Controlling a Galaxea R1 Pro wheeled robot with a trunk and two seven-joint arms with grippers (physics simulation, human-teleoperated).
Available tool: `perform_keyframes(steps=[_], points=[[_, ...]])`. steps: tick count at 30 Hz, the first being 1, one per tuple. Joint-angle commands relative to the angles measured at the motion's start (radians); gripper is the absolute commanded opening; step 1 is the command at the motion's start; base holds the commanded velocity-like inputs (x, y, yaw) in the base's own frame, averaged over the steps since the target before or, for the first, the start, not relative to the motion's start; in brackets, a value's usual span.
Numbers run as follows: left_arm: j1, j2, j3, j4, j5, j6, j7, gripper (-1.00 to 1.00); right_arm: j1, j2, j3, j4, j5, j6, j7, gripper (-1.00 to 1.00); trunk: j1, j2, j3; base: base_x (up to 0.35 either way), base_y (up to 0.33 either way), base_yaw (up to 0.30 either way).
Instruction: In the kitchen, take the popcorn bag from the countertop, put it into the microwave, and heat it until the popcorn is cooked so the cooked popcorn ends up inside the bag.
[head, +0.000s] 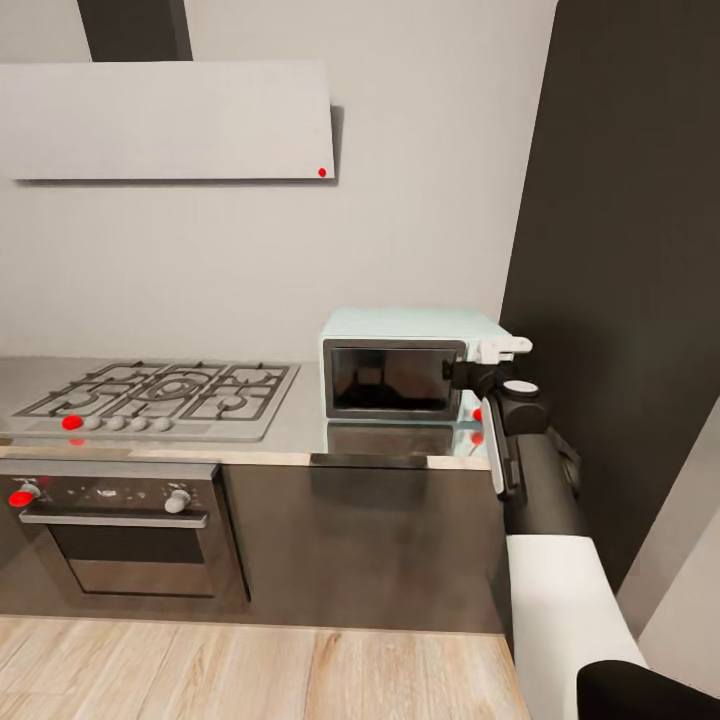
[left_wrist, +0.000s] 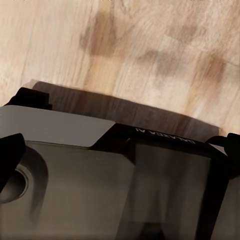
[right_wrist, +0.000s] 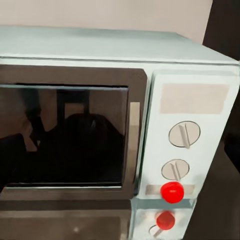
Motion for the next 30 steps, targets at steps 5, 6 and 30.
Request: perform_keyframes(steps=[5, 6, 30], points=[[-0.001, 0.0, -0.008, 0.0, 0.011, 0.0, -0.003, 1.0, 0.053, 0.001, -0.002, 0.019, 0.001, -0.058, 0.002, 1.0, 0.0, -0.001, -0.001, 0.0, 0.0, 0.0], [-0.001, 0.0, -0.008, 0.0, 0.011, 0.0, -0.003, 1.0, 0.064, 0.001, -0.003, 0.027, 0.001, -0.079, 0.002, 1.0, 0.0, -0.001, -0.001, 0.0, 0.0, 0.0], [-0.001, 0.0, -0.008, 0.0, 0.011, -0.001, -0.003, 1.0, 0.103, 0.001, -0.098, 0.182, 0.017, -0.284, 0.003, 1.0, 0.0, -0.001, -0.001, 0.006, 0.0, 0.0]])
